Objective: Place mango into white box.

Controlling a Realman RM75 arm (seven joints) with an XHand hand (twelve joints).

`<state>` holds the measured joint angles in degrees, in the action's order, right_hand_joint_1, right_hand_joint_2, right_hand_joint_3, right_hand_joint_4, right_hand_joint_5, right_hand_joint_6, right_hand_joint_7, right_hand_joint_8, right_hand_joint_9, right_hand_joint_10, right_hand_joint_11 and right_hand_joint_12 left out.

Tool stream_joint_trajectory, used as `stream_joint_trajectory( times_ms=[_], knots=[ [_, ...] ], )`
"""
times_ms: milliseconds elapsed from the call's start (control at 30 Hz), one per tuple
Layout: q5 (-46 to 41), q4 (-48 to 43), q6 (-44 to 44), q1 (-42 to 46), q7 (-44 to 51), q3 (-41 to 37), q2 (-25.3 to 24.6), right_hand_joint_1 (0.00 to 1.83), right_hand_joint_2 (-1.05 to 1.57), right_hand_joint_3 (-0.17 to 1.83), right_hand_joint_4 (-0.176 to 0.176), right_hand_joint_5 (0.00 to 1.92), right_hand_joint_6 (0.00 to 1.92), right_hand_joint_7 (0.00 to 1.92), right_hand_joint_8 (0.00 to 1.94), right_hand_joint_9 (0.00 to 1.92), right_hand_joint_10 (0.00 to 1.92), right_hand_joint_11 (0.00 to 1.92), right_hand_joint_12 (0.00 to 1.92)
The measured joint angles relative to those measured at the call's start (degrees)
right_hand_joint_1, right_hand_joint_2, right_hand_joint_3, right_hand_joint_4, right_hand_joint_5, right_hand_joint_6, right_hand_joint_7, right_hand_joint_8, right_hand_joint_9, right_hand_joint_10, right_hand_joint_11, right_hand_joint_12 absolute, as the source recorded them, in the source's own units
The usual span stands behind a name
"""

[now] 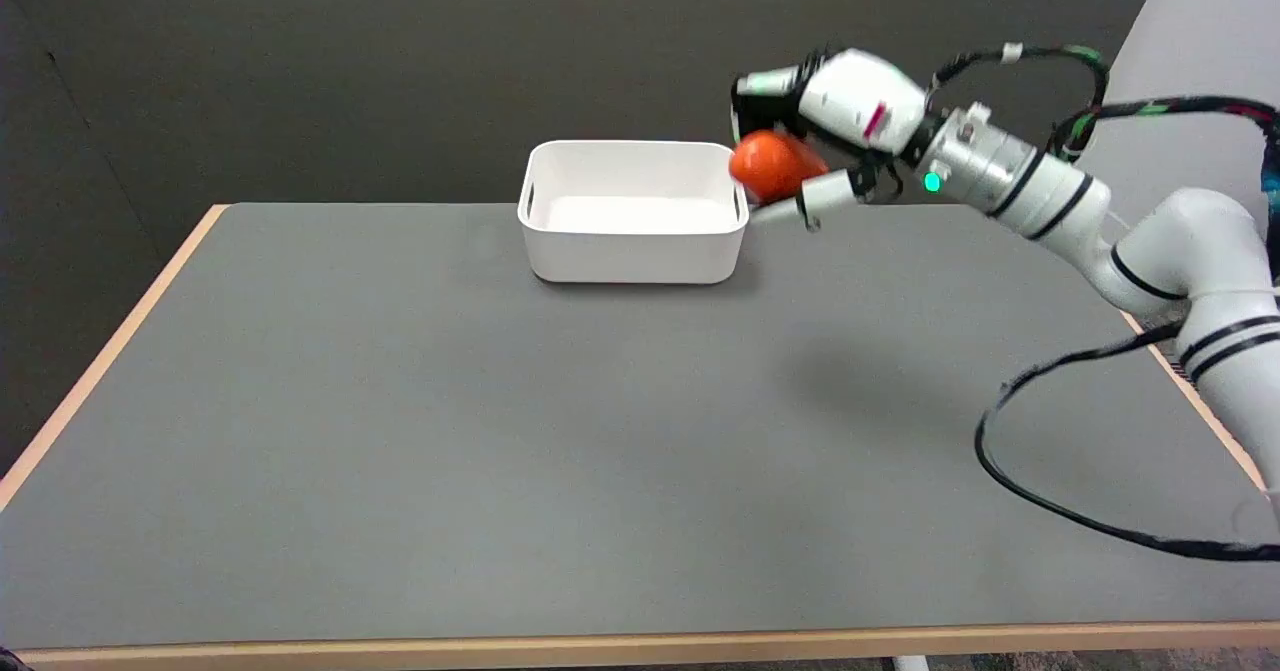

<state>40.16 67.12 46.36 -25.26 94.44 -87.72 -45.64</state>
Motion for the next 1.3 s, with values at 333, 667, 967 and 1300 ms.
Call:
stream_joint_trajectory(
  times_ms=[333,667,967,1300],
  knots=[
    [-6.13,-3.36,-7.05,-9.45,5.17,6.16,-4.39,1.2,0.93,0.66,-0.176,0.74,1.51,0.79,1.5,0.94,1.84,0.92,1.92],
    [-8.97,-16.26,-12.47,-21.47,9.68,16.19,-13.41,1.19,0.98,0.58,-0.162,0.7,1.53,0.77,1.52,0.9,1.92,0.62,1.92],
    [-10.62,-26.15,-17.24,-28.18,17.1,20.75,-21.72,1.13,1.12,0.43,-0.074,0.52,1.64,0.76,1.59,0.75,1.92,0.16,1.92],
    [-16.3,-35.79,-19.96,-31.88,25.36,17.63,-28.02,1.04,1.32,0.22,-0.065,0.37,1.77,0.6,1.82,0.42,1.92,0.0,1.92]
  ],
)
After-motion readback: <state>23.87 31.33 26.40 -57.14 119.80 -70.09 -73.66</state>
